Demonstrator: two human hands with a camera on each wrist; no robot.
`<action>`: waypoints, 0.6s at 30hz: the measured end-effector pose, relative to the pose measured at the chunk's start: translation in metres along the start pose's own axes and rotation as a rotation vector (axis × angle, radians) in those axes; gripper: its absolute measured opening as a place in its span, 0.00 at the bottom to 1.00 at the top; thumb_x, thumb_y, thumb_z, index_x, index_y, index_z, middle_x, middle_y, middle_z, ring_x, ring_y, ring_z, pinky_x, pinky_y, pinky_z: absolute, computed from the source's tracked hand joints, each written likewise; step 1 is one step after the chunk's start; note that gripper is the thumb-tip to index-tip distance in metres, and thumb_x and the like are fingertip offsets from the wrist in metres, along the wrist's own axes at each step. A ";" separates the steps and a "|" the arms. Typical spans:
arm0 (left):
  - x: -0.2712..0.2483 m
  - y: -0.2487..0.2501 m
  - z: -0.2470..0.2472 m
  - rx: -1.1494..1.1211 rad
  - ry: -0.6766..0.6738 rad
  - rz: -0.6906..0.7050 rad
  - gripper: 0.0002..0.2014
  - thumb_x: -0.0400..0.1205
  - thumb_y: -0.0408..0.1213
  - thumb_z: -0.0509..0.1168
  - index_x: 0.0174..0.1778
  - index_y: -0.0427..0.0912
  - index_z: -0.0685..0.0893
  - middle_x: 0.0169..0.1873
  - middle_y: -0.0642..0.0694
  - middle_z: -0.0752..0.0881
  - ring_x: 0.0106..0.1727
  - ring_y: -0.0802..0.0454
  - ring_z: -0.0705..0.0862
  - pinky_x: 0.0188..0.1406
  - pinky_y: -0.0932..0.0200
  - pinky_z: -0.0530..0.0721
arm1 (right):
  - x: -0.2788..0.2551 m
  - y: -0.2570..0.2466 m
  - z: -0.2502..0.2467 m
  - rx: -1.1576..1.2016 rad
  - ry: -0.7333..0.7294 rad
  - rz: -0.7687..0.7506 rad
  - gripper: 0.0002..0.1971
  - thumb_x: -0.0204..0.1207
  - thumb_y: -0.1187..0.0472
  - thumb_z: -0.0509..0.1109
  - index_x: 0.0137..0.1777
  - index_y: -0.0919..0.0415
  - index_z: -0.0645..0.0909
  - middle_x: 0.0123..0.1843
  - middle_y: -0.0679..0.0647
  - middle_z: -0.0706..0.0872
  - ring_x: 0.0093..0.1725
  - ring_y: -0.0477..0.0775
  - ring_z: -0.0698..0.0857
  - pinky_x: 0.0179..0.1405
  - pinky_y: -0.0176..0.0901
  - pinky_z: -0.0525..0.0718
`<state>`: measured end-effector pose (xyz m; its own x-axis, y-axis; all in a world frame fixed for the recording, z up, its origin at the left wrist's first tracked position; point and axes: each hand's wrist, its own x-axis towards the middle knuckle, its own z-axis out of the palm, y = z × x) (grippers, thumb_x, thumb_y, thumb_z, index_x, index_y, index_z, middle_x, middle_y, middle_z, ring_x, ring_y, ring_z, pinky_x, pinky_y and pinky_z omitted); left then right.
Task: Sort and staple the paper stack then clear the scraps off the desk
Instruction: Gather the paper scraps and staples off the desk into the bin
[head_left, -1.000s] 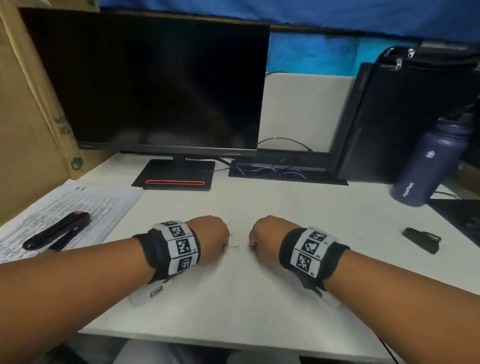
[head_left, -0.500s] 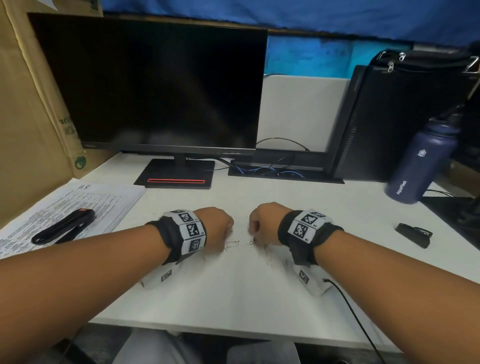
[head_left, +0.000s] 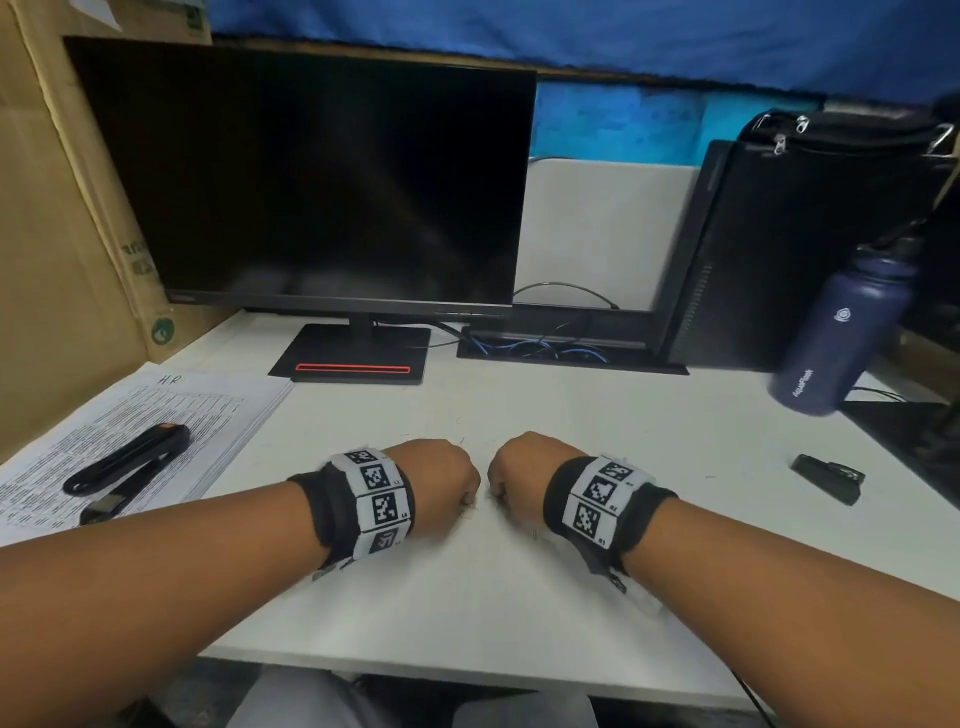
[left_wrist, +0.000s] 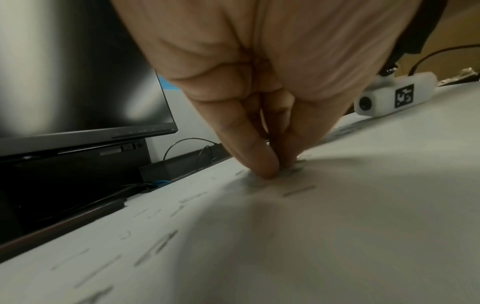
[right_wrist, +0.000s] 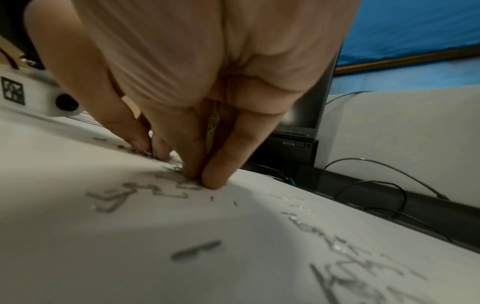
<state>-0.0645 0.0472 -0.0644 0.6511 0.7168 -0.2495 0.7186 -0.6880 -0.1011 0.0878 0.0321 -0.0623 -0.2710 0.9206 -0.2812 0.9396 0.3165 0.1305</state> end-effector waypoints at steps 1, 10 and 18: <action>0.000 0.000 -0.001 0.018 0.006 0.003 0.13 0.83 0.37 0.62 0.61 0.50 0.87 0.58 0.50 0.86 0.59 0.45 0.84 0.57 0.54 0.84 | -0.002 -0.001 0.000 -0.012 0.002 0.000 0.12 0.76 0.68 0.66 0.55 0.61 0.87 0.48 0.55 0.89 0.48 0.58 0.87 0.46 0.43 0.86; 0.002 -0.009 -0.025 -0.188 -0.044 -0.260 0.08 0.74 0.37 0.72 0.49 0.45 0.89 0.48 0.49 0.90 0.52 0.49 0.88 0.50 0.57 0.88 | -0.002 0.014 -0.015 0.401 -0.025 0.170 0.09 0.67 0.65 0.75 0.49 0.61 0.88 0.45 0.54 0.91 0.45 0.55 0.90 0.53 0.53 0.91; -0.012 -0.053 -0.033 -1.267 0.320 -0.536 0.01 0.77 0.24 0.70 0.42 0.32 0.86 0.42 0.36 0.89 0.41 0.46 0.89 0.55 0.49 0.91 | -0.041 0.060 -0.003 1.960 0.257 0.346 0.04 0.76 0.76 0.71 0.45 0.69 0.84 0.43 0.63 0.87 0.40 0.55 0.88 0.40 0.41 0.92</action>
<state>-0.1023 0.0784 -0.0244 0.1363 0.9673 -0.2137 0.5109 0.1162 0.8517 0.1551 0.0138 -0.0398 0.0867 0.9378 -0.3362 -0.1890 -0.3158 -0.9298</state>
